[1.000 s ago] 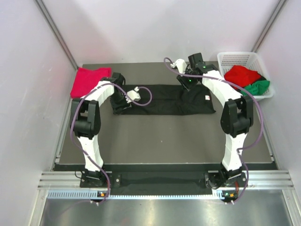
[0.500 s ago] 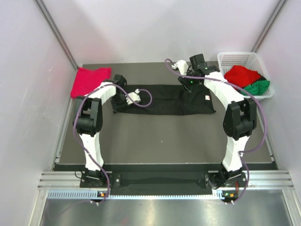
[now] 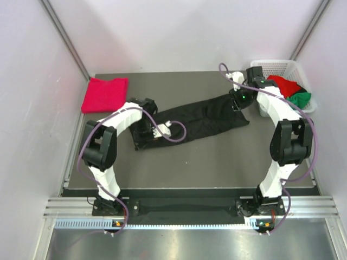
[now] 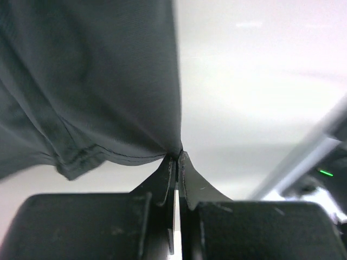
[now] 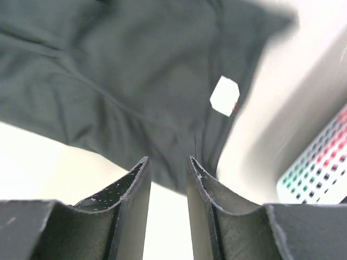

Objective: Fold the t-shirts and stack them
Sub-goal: Fold the tshirt

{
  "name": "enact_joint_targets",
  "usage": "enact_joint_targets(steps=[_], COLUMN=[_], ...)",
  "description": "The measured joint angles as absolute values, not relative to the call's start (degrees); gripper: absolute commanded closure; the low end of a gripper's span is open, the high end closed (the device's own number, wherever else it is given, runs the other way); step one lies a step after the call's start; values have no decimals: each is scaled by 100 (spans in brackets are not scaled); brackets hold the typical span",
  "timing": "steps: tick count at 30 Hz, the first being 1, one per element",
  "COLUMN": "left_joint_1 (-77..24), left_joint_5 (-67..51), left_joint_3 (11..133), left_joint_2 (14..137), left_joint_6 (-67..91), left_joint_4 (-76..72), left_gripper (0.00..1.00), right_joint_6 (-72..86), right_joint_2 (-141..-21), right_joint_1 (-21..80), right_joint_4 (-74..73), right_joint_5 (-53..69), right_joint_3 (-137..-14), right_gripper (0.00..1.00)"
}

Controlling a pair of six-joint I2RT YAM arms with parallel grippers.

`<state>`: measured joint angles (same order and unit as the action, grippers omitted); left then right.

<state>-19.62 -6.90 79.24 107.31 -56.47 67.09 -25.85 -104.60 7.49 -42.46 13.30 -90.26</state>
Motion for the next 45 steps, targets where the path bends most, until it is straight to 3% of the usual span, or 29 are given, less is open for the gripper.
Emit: enact_joint_targets(steps=[12, 20, 24, 31, 35, 41, 45], left_joint_1=[-4051, -5260, -5533, -5736, -5771, -5826, -5874], left_joint_5=[-1608, -2117, -2248, -2488, -2650, -2888, -2952], left_joint_3=[7343, 7345, 7526, 8447, 9019, 9531, 9607], left_joint_2=[10379, 10600, 10903, 11511, 11924, 12466, 12477], left_joint_6=[-4346, -3854, -3802, -3662, -3579, -3494, -3454], left_joint_4=[7415, 7459, 7522, 7544, 7590, 7566, 7588], left_gripper=[100, 100, 100, 100, 100, 100, 100], right_joint_6=[-2416, -2132, -1994, -1828, -1776, -1778, -1789], right_joint_2=[-10724, -11622, -12022, -13364, -13869, -14011, -13760], right_joint_1=[622, 626, 652, 875, 976, 1107, 1125], right_joint_4=[-4303, -4034, -4064, -4995, -5422, -5502, -5168], right_joint_5=[1933, 1946, 1824, 1577, 1417, 1186, 1120], right_joint_3=[-8683, -8514, -9083, -11308, -12223, -12497, -12031], right_gripper=[68, 69, 69, 69, 75, 71, 72])
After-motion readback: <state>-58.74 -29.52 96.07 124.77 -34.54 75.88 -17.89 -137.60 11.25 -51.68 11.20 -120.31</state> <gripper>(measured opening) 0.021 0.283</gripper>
